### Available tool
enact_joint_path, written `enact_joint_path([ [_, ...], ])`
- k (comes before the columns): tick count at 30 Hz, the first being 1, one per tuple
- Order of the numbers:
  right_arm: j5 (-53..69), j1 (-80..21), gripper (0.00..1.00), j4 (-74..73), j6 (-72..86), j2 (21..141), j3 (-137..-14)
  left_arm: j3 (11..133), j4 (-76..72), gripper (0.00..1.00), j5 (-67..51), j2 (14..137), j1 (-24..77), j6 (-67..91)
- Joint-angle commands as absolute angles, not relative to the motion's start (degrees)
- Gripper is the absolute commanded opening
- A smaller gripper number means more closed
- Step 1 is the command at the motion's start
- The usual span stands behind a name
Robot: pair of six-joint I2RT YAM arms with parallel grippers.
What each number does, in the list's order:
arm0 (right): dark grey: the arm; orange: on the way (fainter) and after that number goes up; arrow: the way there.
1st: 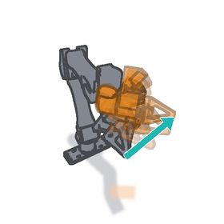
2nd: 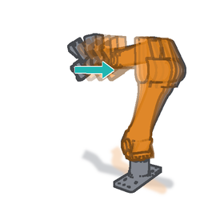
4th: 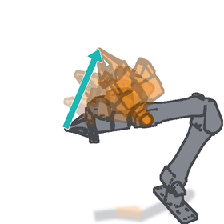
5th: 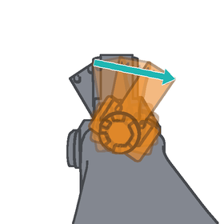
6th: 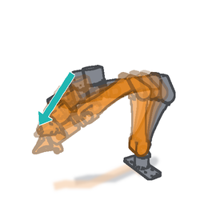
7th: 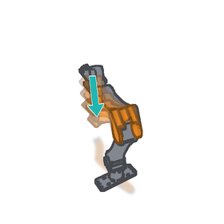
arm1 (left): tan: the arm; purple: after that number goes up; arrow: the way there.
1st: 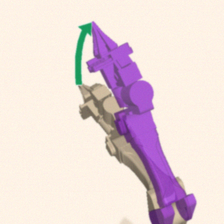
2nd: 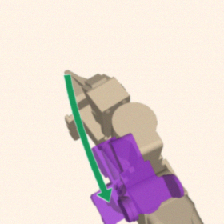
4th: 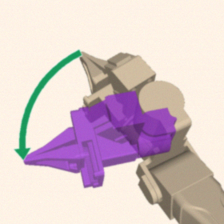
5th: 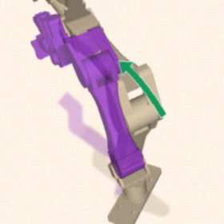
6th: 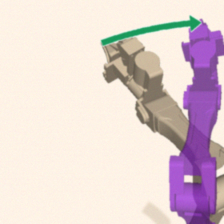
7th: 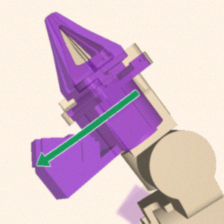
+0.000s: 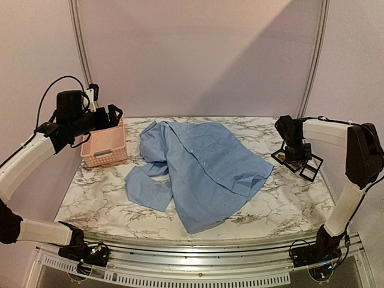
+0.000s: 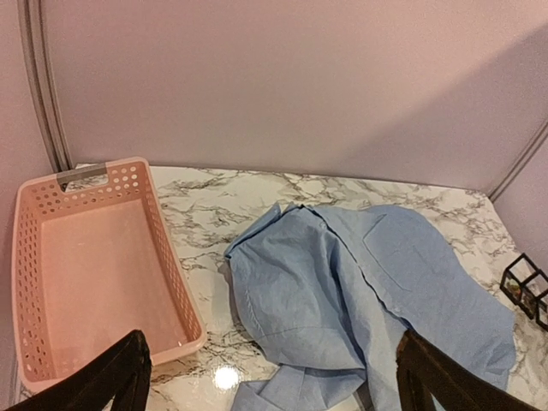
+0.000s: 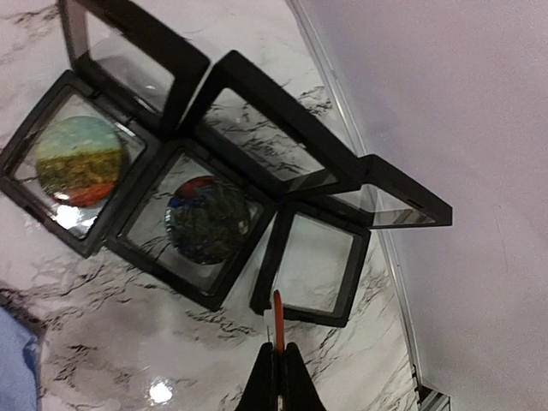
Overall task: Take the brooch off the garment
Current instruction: Place the brooch in the brooch box.
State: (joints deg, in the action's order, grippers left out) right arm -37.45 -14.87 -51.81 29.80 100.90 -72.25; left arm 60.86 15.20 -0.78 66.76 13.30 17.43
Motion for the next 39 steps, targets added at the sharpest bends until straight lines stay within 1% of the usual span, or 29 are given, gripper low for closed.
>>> enact_joint_path([
  [1, -41.9, -12.3, 0.0, -51.6, 30.8, 103.7, -72.0, 59.5, 14.6, 0.99, -1.0, 66.5, 12.4, 18.4],
  [8, -46.3, -9.9, 0.0, -52.6, 29.8, 108.9, -73.9, 59.1, 14.2, 0.99, -2.3, 67.2, 12.2, 19.1],
  [26, -52.2, -9.4, 0.0, -56.0, 31.7, 113.8, -75.0, 58.2, 13.0, 1.0, -3.6, 68.1, 11.6, 20.3],
  [34, -52.1, -9.3, 0.0, -55.6, 31.6, 114.9, -75.1, 58.1, 12.8, 1.0, -4.1, 68.3, 11.5, 20.5],
  [39, -50.0, -9.3, 0.0, -53.0, 29.7, 114.5, -74.7, 58.1, 12.8, 1.0, -4.3, 68.4, 11.4, 20.6],
])
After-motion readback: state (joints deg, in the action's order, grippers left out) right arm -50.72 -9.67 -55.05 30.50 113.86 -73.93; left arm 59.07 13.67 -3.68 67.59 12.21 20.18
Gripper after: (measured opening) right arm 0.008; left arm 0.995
